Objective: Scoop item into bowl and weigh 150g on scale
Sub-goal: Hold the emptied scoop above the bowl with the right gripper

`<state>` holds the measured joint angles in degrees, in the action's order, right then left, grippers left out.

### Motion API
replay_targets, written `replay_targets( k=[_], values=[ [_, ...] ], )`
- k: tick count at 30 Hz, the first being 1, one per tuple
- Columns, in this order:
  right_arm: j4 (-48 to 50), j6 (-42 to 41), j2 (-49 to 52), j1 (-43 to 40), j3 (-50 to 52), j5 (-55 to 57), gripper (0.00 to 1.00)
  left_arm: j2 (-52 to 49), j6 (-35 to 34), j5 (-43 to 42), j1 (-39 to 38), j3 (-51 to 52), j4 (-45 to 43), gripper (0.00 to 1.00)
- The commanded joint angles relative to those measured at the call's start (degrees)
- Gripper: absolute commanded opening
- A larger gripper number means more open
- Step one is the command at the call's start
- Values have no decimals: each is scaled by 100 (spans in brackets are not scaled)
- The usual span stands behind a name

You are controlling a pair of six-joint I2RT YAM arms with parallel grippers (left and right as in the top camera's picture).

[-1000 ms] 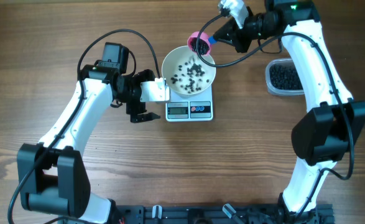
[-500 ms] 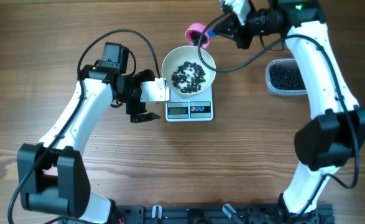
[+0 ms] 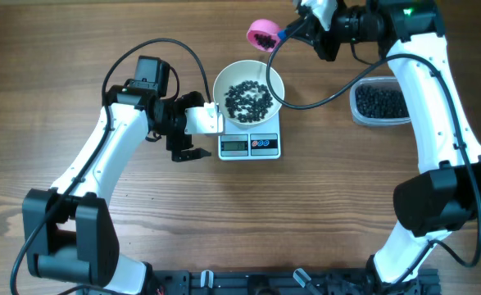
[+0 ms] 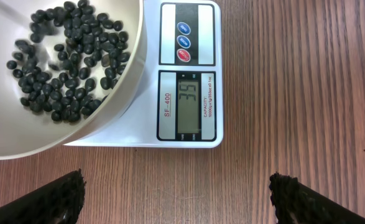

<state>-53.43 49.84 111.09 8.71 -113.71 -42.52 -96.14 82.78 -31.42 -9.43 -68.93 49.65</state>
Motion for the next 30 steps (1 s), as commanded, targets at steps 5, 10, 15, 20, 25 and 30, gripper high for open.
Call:
replay_targets(
  k=[5,10,15,20,25,30],
  values=[
    [61,92,-181,44,-33,269,4,-66,-55,-129,-9,37,4,100],
    [81,205,-181,48,-33,35,4,-66,-55,-129,-11,37,4,100],
    [-39,540,-181,83,-33,-356,4,-66,-55,-129,-11,37,4,100],
    [-28,535,-179,83,-33,-498,4,-66,-55,-129,-11,37,4,100],
    [-31,518,-179,81,-33,-494,4,-66,-55,-129,-11,37,4,100],
    [-39,490,-179,83,-31,-343,4,-66,-55,-129,-11,37,4,100]
  ],
)
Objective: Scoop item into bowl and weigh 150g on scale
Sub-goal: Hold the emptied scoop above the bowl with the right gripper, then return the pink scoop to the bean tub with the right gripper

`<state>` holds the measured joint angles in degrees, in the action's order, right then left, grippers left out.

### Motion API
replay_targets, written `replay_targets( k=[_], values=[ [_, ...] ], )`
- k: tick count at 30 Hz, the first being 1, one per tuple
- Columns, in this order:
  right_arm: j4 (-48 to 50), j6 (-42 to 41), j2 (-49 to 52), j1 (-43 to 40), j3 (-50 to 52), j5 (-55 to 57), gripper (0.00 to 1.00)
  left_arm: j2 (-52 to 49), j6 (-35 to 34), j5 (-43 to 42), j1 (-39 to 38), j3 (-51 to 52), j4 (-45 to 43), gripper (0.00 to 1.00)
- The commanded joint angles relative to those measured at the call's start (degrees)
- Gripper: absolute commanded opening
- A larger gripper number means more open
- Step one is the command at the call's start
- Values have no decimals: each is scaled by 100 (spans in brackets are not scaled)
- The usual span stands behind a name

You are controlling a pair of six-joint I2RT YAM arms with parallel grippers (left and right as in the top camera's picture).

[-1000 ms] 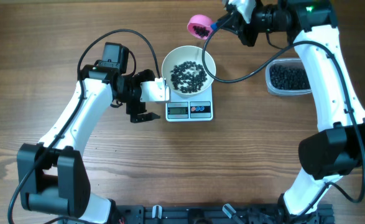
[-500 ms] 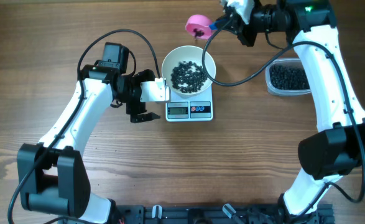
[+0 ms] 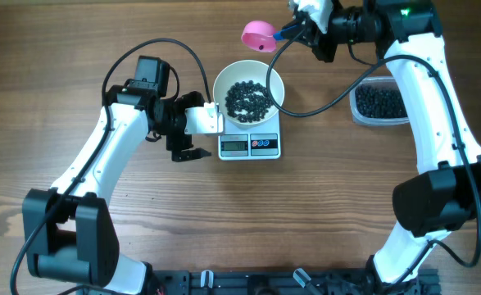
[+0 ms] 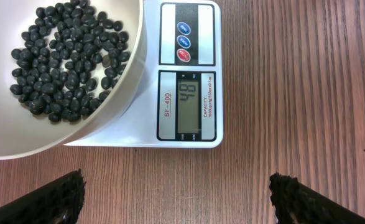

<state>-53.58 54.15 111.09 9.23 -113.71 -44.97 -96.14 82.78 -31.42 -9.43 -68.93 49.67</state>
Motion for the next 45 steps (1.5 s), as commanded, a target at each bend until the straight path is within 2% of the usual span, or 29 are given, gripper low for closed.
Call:
replay_targets(
  k=[1,2,4,6,12,16,22,24,29,34,41,45],
  values=[
    [-85,52,-179,31,-31,-238,4,-66,-55,-129,-11,37,2,100],
    [-116,57,-179,31,-31,-330,4,-66,-55,-129,-11,37,2,100],
    [28,-59,-179,28,-28,214,4,-66,-55,-129,-9,37,2,100],
    [-92,-162,-179,35,-28,-103,4,-66,-55,-129,-11,37,2,100],
    [2,-192,-181,35,-28,-11,4,-66,-55,-129,-9,37,2,100],
    [319,-1049,-203,33,-28,-24,4,-66,-55,-129,-11,37,2,100],
    [811,-3674,-212,-343,-28,-9,4,-66,-55,-129,-11,37,2,100],
    [708,-3993,-223,-492,-28,-9,4,-66,-55,-129,-11,37,2,100],
    [74,-4400,-225,-1207,-28,-4,4,-66,-55,-129,-9,37,2,100],
    [-573,-4409,-223,-1794,-28,243,4,-66,-55,-129,-11,37,2,100],
    [-1945,-4347,-223,-2083,-28,2861,4,-66,-55,-129,-9,37,2,100],
    [-2391,-4052,-201,-2085,-26,3630,4,-66,-55,-129,-11,37,2,100]
  ],
)
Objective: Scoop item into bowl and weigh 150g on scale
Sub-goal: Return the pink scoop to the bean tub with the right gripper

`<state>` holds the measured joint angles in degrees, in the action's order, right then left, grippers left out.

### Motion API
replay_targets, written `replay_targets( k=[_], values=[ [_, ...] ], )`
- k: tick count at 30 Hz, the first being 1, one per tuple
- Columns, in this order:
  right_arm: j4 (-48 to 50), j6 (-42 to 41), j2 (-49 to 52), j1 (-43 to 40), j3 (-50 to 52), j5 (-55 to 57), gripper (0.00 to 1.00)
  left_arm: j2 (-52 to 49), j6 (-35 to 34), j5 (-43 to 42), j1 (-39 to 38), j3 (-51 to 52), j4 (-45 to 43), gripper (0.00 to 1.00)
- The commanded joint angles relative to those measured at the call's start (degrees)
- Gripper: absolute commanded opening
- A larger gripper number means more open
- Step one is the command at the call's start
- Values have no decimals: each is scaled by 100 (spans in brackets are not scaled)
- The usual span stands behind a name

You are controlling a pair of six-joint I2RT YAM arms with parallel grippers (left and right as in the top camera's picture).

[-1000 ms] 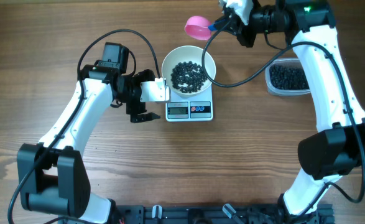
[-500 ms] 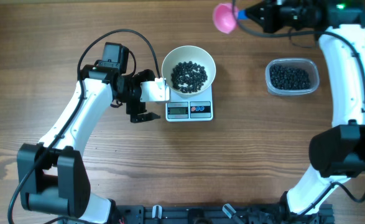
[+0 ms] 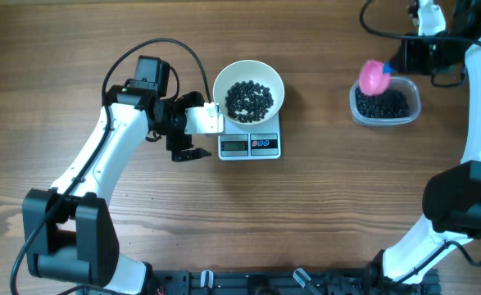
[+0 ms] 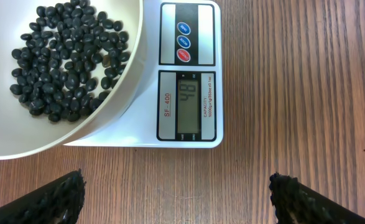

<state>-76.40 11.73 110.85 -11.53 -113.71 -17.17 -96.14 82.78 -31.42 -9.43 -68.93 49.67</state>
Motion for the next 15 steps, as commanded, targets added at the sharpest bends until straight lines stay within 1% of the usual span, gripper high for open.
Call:
replay_targets(
  k=[1,3,5,15],
  values=[
    [-221,214,-149,-9,-26,1274,4,-66,-55,-129,-9,37,2,100],
    [-273,378,-63,-9,-26,1740,4,-66,-55,-129,-9,37,2,100],
    [-264,549,39,-9,-17,1904,4,-66,-55,-129,-11,37,2,100],
    [96,778,837,-13,-15,2168,4,-66,-55,-129,-11,37,2,100]
  ],
)
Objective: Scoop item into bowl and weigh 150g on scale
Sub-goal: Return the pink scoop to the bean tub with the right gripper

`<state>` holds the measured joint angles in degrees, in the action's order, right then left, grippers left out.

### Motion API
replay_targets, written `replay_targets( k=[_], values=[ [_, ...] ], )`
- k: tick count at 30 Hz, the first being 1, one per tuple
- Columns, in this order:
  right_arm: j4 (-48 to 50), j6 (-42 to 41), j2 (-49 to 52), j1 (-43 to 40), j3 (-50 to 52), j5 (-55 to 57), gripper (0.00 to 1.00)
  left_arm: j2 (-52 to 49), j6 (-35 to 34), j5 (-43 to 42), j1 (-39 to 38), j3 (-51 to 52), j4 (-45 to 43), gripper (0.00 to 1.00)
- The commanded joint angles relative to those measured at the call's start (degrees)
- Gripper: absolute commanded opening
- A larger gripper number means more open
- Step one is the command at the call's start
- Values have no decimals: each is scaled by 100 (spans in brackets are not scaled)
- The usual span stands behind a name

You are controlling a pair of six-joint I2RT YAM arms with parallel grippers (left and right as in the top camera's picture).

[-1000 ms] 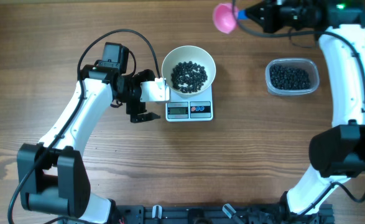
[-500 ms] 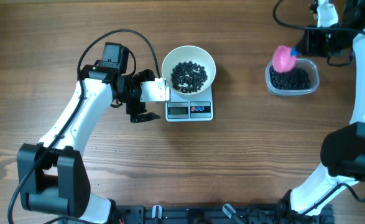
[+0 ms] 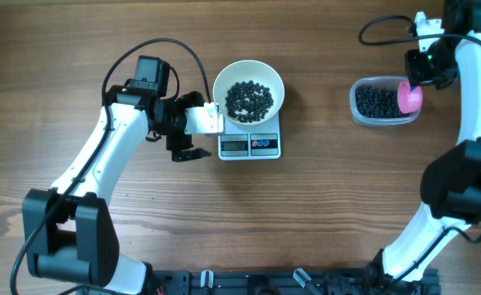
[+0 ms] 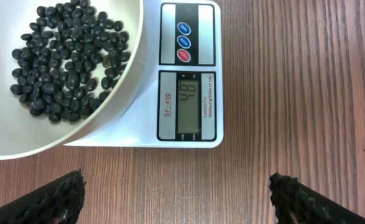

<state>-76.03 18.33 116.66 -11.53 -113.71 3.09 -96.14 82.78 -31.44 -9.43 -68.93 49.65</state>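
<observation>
The white bowl (image 3: 249,91) holds a layer of black beans (image 4: 67,62) and stands on the white scale (image 4: 188,134), whose display (image 4: 188,102) reads 48. My left gripper (image 4: 177,202) is open on the table just left of the scale (image 3: 250,146), with nothing between its fingers (image 4: 51,199). At the far right, my right gripper (image 3: 423,70) is shut on the pink scoop (image 3: 410,96). The scoop is tipped into the right side of the clear bean container (image 3: 379,102).
A black cable loops over the table from the left arm to behind the bowl. Another cable runs along the right arm near the table's back edge. Bare wooden table (image 3: 306,213) lies in front of the scale.
The right gripper has moved the pink scoop from over the container's left rim to its right side, lower and into the beans. The scale reading and the left arm are unchanged.
The scoop, with beans in it, was held behind the bowl while the scale read 35. A second later it looked empty, there were more beans in the bowl and the scale read 48. Then the scoop was over the bean container, and now it is inside it.
</observation>
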Motion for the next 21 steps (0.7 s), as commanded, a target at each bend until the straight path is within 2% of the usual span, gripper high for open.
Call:
replay_targets(
  k=[1,8,12,15,21],
  values=[
    [105,114,354,-13,-15,140,4,-66,-55,-127,-11,37,4,100],
    [184,87,815,-13,-15,-601,4,-66,-55,-127,-11,37,4,100],
    [149,-376,957,-13,-15,-675,4,-66,-55,-127,-11,37,4,100],
    [109,-560,1058,-11,-15,-1495,4,-66,-55,-127,-11,37,4,100],
    [-190,-671,1097,-13,-15,-2096,4,-66,-55,-127,-11,37,4,100]
  ],
)
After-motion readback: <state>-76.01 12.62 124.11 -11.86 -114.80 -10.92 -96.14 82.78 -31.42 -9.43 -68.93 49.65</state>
